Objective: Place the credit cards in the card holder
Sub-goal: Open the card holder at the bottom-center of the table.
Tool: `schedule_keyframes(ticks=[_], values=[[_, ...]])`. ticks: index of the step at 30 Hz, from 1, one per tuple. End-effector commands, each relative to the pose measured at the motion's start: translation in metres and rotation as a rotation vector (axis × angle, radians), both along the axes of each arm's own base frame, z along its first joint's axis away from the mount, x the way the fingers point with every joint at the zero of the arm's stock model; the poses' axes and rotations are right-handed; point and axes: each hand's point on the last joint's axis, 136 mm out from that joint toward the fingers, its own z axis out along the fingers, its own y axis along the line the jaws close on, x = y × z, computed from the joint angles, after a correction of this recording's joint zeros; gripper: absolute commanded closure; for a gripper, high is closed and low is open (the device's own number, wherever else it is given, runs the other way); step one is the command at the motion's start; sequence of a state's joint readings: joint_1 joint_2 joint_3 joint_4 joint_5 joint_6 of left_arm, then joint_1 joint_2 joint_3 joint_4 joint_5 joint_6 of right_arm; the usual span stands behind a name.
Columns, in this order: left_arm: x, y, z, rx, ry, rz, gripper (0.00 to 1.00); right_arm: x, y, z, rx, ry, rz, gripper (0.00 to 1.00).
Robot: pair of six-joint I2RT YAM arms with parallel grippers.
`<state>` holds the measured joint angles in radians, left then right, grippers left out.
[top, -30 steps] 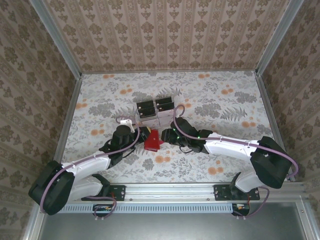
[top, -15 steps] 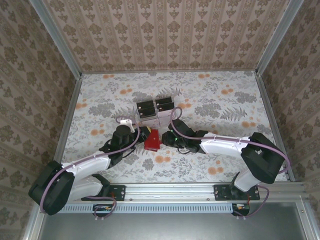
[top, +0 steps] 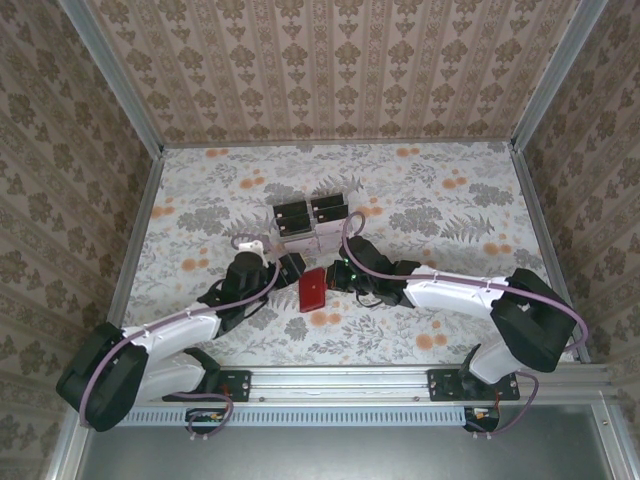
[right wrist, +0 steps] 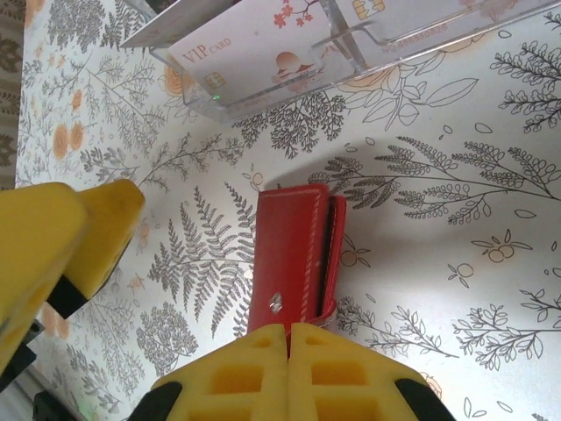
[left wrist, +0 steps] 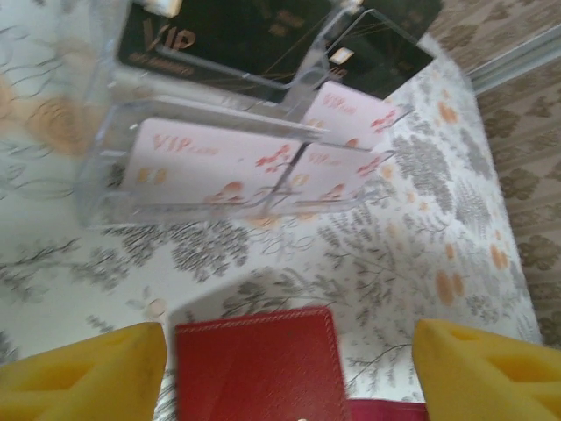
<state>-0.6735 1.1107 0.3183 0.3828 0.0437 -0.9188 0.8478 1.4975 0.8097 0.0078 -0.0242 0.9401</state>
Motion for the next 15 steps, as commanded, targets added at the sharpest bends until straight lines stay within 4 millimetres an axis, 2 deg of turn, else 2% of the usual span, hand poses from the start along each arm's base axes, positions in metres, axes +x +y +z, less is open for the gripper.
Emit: schedule_keyframes(ticks=[1, 12, 15], values=[[-0.007, 0.014, -0.013, 0.125, 0.009, -0.01, 0.22, -0.005, 0.003, 0.011, -0.003, -0.005, 0.053, 1.0], [-0.009, 0.002, -0.002, 0.129, -0.003, -0.085, 0.18, -0.007, 0.024, 0.044, 0.052, -0.042, 0.105, 1.0], [-0.008, -0.004, 0.001, 0.122, -0.008, -0.096, 0.17, -0.006, 0.025, 0.046, 0.05, -0.043, 0.106, 1.0]])
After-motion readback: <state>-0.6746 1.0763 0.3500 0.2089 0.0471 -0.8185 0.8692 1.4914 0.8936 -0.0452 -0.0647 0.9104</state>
